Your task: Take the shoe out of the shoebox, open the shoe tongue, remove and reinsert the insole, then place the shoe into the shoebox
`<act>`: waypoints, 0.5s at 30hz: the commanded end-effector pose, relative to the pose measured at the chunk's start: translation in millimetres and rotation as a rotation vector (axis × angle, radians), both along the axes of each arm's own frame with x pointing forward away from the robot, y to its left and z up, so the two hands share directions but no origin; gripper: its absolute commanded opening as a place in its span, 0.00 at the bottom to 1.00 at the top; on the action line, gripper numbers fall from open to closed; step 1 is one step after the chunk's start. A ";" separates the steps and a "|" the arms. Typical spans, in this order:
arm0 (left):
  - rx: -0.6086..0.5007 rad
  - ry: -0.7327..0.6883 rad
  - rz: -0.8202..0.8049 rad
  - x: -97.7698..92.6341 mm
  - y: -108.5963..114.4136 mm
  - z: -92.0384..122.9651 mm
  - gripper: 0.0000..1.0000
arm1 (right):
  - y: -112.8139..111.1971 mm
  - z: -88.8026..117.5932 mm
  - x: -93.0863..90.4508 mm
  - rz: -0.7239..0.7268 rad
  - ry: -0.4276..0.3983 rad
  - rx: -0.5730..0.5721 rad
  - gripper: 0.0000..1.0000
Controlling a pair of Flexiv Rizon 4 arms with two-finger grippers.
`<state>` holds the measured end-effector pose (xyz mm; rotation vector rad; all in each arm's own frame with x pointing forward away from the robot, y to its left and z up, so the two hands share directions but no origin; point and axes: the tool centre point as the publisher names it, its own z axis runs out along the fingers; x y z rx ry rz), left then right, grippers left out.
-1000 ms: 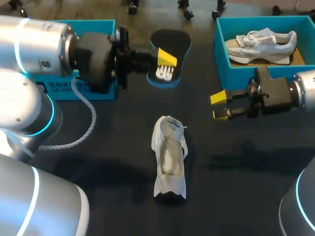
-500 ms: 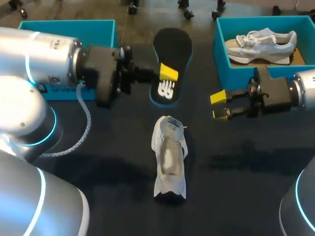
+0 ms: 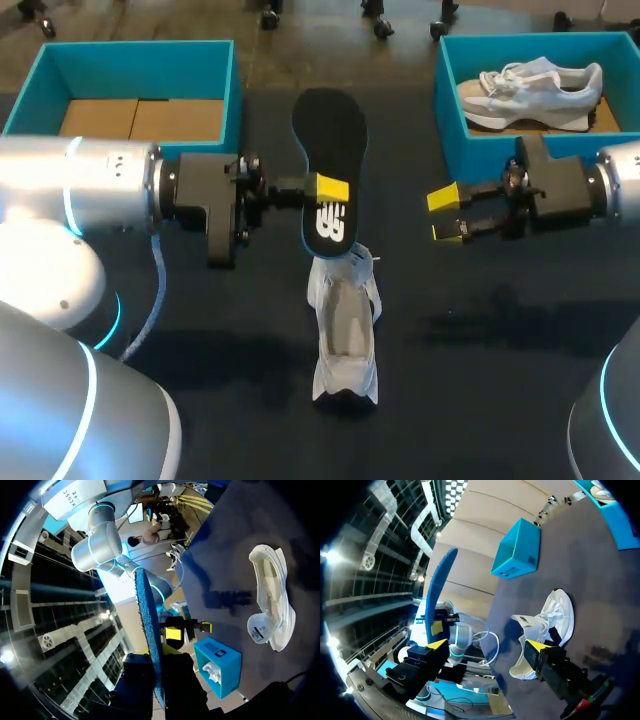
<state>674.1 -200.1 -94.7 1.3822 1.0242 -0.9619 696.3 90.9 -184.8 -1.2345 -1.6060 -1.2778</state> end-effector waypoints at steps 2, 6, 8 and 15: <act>-0.008 -0.004 0.031 -6.4 2.3 -1.1 0.00 | 1.1 -0.9 0.1 0.000 -0.001 0.000 1.00; 0.000 -0.016 0.036 -5.6 -1.1 -8.8 0.00 | 1.1 -0.9 0.1 0.000 -0.001 0.000 1.00; -0.021 -0.003 0.014 -3.1 -4.4 -20.8 0.00 | 1.1 -0.9 0.1 0.000 -0.001 0.000 1.00; -0.018 -0.020 -0.005 5.7 -11.3 -44.2 0.00 | 1.1 -0.9 0.1 0.000 -0.001 0.000 1.00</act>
